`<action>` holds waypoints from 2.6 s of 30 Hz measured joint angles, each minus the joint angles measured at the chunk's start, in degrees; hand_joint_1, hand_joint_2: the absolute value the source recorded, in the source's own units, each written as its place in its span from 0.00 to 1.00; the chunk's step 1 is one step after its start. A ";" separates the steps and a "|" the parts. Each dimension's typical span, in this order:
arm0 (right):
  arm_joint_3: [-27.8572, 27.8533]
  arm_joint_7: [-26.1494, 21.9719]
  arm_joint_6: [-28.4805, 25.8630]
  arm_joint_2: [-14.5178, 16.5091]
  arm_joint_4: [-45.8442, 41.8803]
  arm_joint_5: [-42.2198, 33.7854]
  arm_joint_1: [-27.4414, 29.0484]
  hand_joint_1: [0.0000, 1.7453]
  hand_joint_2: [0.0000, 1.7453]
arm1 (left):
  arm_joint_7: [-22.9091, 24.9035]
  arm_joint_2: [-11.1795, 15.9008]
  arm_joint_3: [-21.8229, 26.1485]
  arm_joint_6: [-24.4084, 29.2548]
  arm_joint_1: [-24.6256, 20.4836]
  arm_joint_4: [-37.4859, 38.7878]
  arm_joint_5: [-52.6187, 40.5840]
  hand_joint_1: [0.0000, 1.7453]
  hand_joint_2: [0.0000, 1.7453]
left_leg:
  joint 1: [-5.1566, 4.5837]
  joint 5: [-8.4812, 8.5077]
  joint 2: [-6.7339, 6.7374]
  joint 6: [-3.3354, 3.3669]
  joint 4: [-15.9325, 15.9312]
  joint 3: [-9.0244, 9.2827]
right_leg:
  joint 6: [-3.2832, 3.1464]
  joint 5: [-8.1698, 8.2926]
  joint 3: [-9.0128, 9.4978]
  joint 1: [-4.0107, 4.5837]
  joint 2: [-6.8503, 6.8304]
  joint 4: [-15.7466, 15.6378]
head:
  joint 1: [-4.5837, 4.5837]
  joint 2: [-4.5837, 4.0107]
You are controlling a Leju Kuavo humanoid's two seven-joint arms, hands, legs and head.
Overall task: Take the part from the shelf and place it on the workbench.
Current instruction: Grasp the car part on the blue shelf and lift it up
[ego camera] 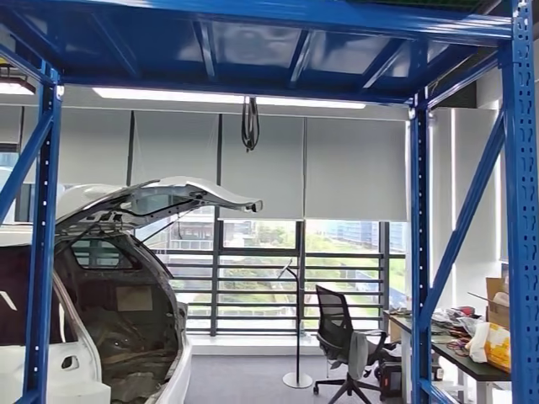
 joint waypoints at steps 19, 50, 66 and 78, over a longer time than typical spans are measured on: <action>-0.03 -0.02 -0.09 0.20 0.16 0.14 -0.63 0.00 1.00 | -0.08 -0.28 -0.19 0.00 -0.10 0.24 -0.15 0.00 0.00 | -0.73 -3.44 -0.20 1.29 -0.90 3.40 | -1.75 2.95 -2.66 1.15 -0.50 -0.74 | -0.06 0.02; -4.54 2.79 -6.65 4.96 -10.49 10.61 0.54 0.00 1.00 | -0.56 0.01 -0.63 0.48 -0.07 0.28 -0.13 0.00 0.00 | -0.64 -4.55 -0.54 0.72 0.17 3.53 | -2.17 2.70 -2.83 0.92 -0.48 -0.25 | -0.25 0.07; -6.19 0.22 -5.52 6.20 -11.16 5.92 1.35 0.00 0.00 | -0.97 0.37 -0.66 0.54 0.05 0.31 0.11 0.00 0.00 | 0.06 -0.59 -0.59 1.48 0.10 0.30 | 0.33 -3.20 -0.43 0.22 -0.34 3.71 | -0.34 0.00; -8.07 1.60 -4.78 3.80 -10.42 8.61 3.42 0.00 1.00 | -1.37 0.38 -0.66 0.83 0.06 0.31 0.56 0.00 0.00 | -0.45 -2.28 -0.85 1.78 -0.14 2.00 | -0.32 2.30 -3.26 0.95 -0.30 0.94 | -0.42 0.07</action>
